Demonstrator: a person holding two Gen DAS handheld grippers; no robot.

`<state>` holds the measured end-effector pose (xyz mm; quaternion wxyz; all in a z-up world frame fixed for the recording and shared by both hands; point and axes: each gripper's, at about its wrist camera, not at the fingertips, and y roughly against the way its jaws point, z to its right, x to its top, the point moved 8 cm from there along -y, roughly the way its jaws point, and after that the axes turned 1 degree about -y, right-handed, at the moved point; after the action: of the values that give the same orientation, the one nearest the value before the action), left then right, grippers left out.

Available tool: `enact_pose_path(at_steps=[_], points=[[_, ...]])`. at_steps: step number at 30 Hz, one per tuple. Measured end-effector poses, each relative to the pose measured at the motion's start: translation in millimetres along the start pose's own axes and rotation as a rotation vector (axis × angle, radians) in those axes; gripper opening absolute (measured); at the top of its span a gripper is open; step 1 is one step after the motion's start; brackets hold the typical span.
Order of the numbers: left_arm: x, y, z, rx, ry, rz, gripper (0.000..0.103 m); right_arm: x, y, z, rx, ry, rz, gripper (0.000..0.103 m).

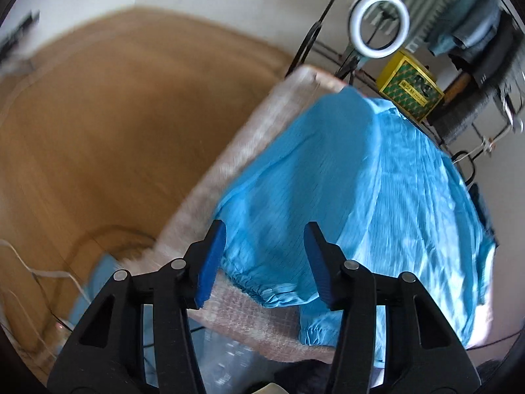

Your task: Fold large clothes

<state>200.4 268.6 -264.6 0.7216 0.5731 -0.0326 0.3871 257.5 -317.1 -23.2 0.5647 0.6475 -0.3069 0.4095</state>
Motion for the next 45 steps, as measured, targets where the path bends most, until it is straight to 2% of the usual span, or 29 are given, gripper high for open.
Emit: enact_pose_path(at_steps=[3,5,8,11,12,13,14,16,19,25,28,31,35,37,40,42,45], points=[[-8,-19,-8,0.012,0.034,-0.045,0.051,5,-11,-46,0.139,0.009,-0.028,0.081],[-13,-26,-12,0.009,0.059,-0.071,0.051,4,-19,-82,0.237,0.029,-0.058,0.073],[-18,-39,-18,0.011,0.089,-0.102,0.051,-6,-32,-121,0.333,0.032,-0.107,0.064],[-20,-49,-20,0.004,0.107,-0.122,0.051,-27,-48,-159,0.416,0.04,-0.172,0.059],[-21,-51,-20,0.005,0.109,-0.125,0.044,-33,-54,-167,0.424,0.049,-0.185,0.059],[-20,-54,-21,0.01,0.11,-0.128,0.032,-45,-63,-178,0.429,0.063,-0.208,0.058],[-19,-56,-23,0.016,0.111,-0.128,0.027,-54,-69,-184,0.43,0.067,-0.229,0.056],[-15,-57,-25,0.016,0.112,-0.111,0.006,-71,-80,-192,0.443,0.058,-0.28,0.056],[-4,-49,-20,0.008,0.076,-0.057,0.002,-84,-91,-194,0.428,0.066,-0.311,0.055],[17,-14,7,-0.012,-0.002,0.079,0.0,-88,-110,-185,0.414,0.023,-0.339,0.055],[25,7,33,-0.066,-0.056,0.135,0.0,-93,-119,-182,0.41,0.003,-0.367,0.055],[25,31,80,-0.137,-0.165,0.184,0.0,-96,-125,-181,0.411,-0.019,-0.395,0.054],[5,56,153,-0.25,-0.341,0.204,0.0,-102,-137,-176,0.423,-0.071,-0.442,0.049],[-21,60,189,-0.308,-0.453,0.175,0.0,-103,-141,-174,0.428,-0.101,-0.457,0.048],[-56,59,221,-0.346,-0.567,0.115,0.0,-105,-150,-171,0.432,-0.142,-0.479,0.048],[-86,57,231,-0.364,-0.63,0.066,0.0,-108,-156,-169,0.445,-0.182,-0.503,0.048],[-115,52,235,-0.361,-0.711,0.0,0.0,-113,-161,-170,0.464,-0.217,-0.534,0.048]])
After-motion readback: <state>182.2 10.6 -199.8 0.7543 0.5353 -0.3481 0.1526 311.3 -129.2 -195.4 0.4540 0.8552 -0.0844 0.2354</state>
